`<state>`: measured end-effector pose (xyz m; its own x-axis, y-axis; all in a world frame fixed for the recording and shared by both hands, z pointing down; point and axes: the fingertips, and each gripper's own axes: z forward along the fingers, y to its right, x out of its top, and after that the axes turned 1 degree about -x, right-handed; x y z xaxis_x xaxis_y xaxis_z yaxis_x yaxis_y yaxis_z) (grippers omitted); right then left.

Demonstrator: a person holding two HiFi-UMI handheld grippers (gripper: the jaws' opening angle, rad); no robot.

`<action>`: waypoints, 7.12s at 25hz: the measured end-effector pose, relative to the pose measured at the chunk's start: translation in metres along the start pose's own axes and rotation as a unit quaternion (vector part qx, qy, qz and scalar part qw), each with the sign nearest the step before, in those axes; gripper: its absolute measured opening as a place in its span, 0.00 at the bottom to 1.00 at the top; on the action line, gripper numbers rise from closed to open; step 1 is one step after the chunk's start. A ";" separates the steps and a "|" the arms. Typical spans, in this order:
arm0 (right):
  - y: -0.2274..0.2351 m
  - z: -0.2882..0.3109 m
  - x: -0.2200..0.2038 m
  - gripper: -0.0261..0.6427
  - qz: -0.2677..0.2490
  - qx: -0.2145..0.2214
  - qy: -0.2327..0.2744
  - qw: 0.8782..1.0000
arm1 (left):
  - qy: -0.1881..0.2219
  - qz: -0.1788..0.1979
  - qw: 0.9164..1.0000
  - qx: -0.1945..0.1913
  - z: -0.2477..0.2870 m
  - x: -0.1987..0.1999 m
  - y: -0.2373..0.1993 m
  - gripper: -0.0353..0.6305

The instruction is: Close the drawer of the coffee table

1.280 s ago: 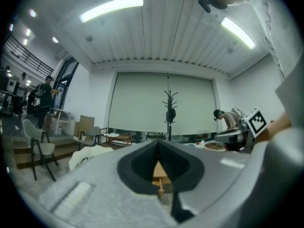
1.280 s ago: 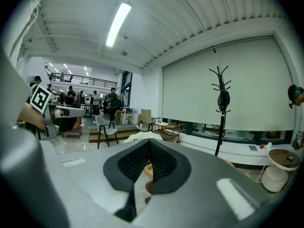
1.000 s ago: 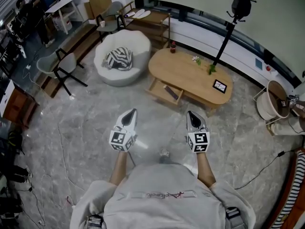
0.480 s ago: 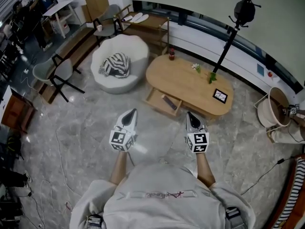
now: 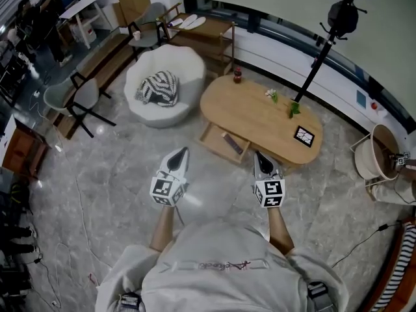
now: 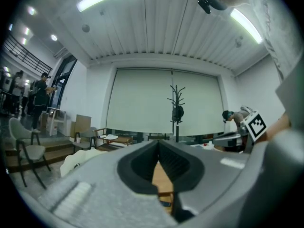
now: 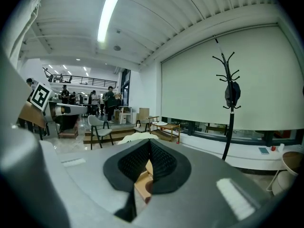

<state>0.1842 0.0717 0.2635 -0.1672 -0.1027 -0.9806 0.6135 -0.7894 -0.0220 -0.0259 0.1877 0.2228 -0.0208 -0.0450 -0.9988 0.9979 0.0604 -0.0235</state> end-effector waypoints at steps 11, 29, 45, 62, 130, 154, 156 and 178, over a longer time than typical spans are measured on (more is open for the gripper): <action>-0.013 0.000 -0.016 0.04 0.004 0.028 -0.014 1.000 | -0.008 -0.008 1.000 0.016 -0.009 -0.007 0.004 0.05; -0.026 0.022 -0.026 0.04 0.009 0.041 -0.029 0.999 | -0.028 -0.018 0.999 0.022 -0.010 -0.024 -0.014 0.05; -0.022 0.130 -0.015 0.04 0.005 0.031 -0.048 0.998 | -0.043 -0.034 0.998 0.009 0.062 -0.042 -0.103 0.05; -0.018 0.267 0.033 0.04 -0.001 -0.001 -0.057 0.998 | -0.040 -0.046 0.998 -0.024 0.158 -0.019 -0.225 0.05; 0.050 0.159 -0.078 0.04 0.104 -0.165 -0.104 0.975 | -0.180 0.038 0.946 -0.268 0.236 -0.123 -0.081 0.05; 0.017 0.231 -0.226 0.04 0.134 -0.203 -0.177 0.954 | -0.243 0.006 0.926 -0.290 0.244 -0.295 -0.166 0.05; 0.015 0.232 -0.242 0.04 0.135 -0.203 -0.181 0.953 | -0.247 0.004 0.925 -0.289 0.243 -0.311 -0.167 0.05; 0.004 0.243 -0.407 0.04 0.158 -0.186 -0.235 0.941 | -0.297 -0.007 0.920 -0.255 0.226 -0.472 -0.189 0.06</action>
<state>0.0669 -0.0364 0.7099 -0.1995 -0.6226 -0.7567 0.9033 -0.4162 0.1042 -0.1905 -0.0276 0.7082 0.1548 -0.5772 -0.8018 0.8364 0.5085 -0.2047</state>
